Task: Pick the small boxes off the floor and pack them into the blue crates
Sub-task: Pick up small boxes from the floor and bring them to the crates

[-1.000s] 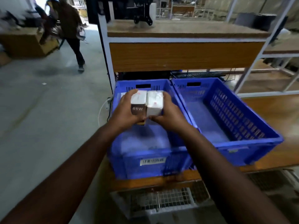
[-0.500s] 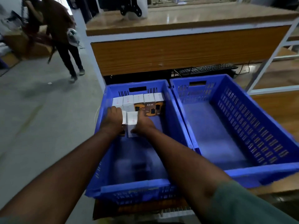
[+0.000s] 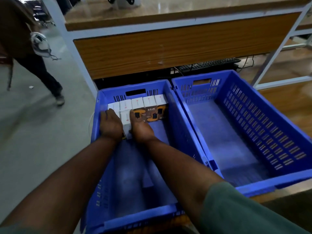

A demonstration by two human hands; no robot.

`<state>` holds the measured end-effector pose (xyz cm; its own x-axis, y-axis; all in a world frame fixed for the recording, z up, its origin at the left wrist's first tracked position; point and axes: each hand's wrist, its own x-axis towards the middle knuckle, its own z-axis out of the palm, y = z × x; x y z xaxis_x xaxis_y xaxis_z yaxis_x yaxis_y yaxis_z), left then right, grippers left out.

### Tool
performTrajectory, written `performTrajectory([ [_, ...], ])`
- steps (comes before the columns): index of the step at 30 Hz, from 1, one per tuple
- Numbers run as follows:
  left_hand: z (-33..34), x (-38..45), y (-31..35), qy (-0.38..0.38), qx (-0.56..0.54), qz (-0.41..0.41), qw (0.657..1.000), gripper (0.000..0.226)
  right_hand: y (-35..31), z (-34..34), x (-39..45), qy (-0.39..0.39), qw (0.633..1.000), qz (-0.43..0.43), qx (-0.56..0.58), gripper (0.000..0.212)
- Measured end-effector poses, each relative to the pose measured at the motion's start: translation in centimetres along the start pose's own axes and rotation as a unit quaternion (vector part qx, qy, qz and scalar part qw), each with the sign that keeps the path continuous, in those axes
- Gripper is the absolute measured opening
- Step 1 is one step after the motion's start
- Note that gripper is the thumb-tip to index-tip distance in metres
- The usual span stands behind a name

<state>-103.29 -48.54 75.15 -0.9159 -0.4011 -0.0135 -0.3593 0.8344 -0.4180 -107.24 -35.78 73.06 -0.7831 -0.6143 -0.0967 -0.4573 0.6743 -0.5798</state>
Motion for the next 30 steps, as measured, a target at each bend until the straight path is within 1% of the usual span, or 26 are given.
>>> performTrajectory([
  [1, 0.2, 0.2, 0.1, 0.001, -0.014, -0.018, 1.0, 0.05, 0.2, 0.2, 0.1, 0.004, 1.0, -0.006, -0.008, 0.095],
  [3, 0.0, 0.7, 0.7, -0.024, -0.038, -0.017, 0.999, 0.054, 0.4, 0.7, 0.4, 0.017, 0.999, -0.022, -0.031, 0.094],
  [5, 0.6, 0.8, 1.2, 0.006, -0.076, -0.011, 0.997, 0.061, 0.8, 1.0, 0.8, 0.023, 0.998, -0.041, -0.046, 0.092],
  [6, 0.5, 0.7, 1.2, 0.006, -0.085, -0.027, 0.996, 0.063, 1.0, 1.1, 1.0, 0.021, 0.997, -0.045, -0.051, 0.091],
  [8, 0.2, 0.5, 0.8, -0.026, -0.102, -0.044, 0.994, 0.058, 1.2, 1.0, 1.2, 0.014, 0.997, -0.046, -0.06, 0.09],
  [9, -0.1, 0.6, 0.7, -0.026, -0.143, -0.057, 0.988, 0.051, 1.3, 1.0, 1.3, 0.015, 0.997, -0.044, -0.062, 0.088],
  [10, -0.7, 0.7, 0.6, -0.043, -0.179, -0.074, 0.98, 0.045, 1.2, 0.9, 1.3, 0.016, 0.997, -0.04, -0.065, 0.086],
  [11, -0.8, 0.8, 0.4, -0.042, -0.202, -0.083, 0.975, 0.044, 1.1, 0.9, 1.2, 0.022, 0.996, -0.037, -0.072, 0.084],
  [12, -0.7, 0.8, 0.4, -0.026, -0.194, -0.067, 0.978, 0.049, 1.0, 0.8, 1.1, 0.03, 0.995, -0.036, -0.083, 0.082],
  [14, -0.3, 0.9, 0.3, -0.012, -0.211, -0.048, 0.976, 0.076, 0.8, 0.5, 1.0, 0.048, 0.992, -0.041, -0.11, 0.084],
  [15, -0.1, 0.9, 0.2, -0.014, -0.232, -0.051, 0.971, 0.087, 0.6, 0.3, 1.0, 0.055, 0.99, -0.046, -0.124, 0.088],
  [16, 0.1, 0.8, 0.1, -0.003, -0.258, -0.06, 0.964, 0.093, 0.4, 0.0, 0.9, 0.059, 0.988, -0.05, -0.136, 0.093],
  [19, 0.3, 0.7, -0.1, 0.01, -0.257, -0.031, 0.966, 0.1, -0.1, -1.0, 0.6, 0.068, 0.985, -0.053, -0.152, 0.112],
  [20, -0.2, 0.2, -0.2, -0.008, -0.246, -0.024, 0.969, 0.104, -0.1, -1.3, 0.6, 0.065, 0.985, -0.048, -0.152, 0.116],
  [22, -1.0, 0.0, -0.3, -0.01, -0.273, -0.031, 0.961, 0.103, -0.2, -1.9, 0.5, 0.047, 0.987, -0.033, -0.153, 0.121],
  [23, -1.5, -0.3, -0.4, -0.012, -0.268, -0.015, 0.963, 0.1, -0.2, -2.3, 0.4, 0.039, 0.986, -0.027, -0.157, 0.12],
  [25, -1.8, -0.6, -0.7, 0.012, -0.282, 0.02, 0.959, 0.096, -0.3, -3.1, -0.2, 0.024, 0.987, -0.015, -0.16, 0.115],
  [27, -2.8, -2.2, -0.7, 0.04, -0.312, 0.034, 0.949, 0.078, -0.3, -4.2, -1.2, 0.02, 0.988, -0.01, -0.15, 0.103],
  [28, -3.4, -3.1, -0.6, 0.06, -0.335, 0.034, 0.94, 0.07, -0.3, -5.0, -2.0, 0.025, 0.989, -0.013, -0.145, 0.09],
  [30, -5.2, -5.1, -0.2, 0.098, -0.401, 0.026, 0.91, 0.066, -0.2, -6.9, -3.7, 0.046, 0.99, -0.02, -0.129, 0.054],
])
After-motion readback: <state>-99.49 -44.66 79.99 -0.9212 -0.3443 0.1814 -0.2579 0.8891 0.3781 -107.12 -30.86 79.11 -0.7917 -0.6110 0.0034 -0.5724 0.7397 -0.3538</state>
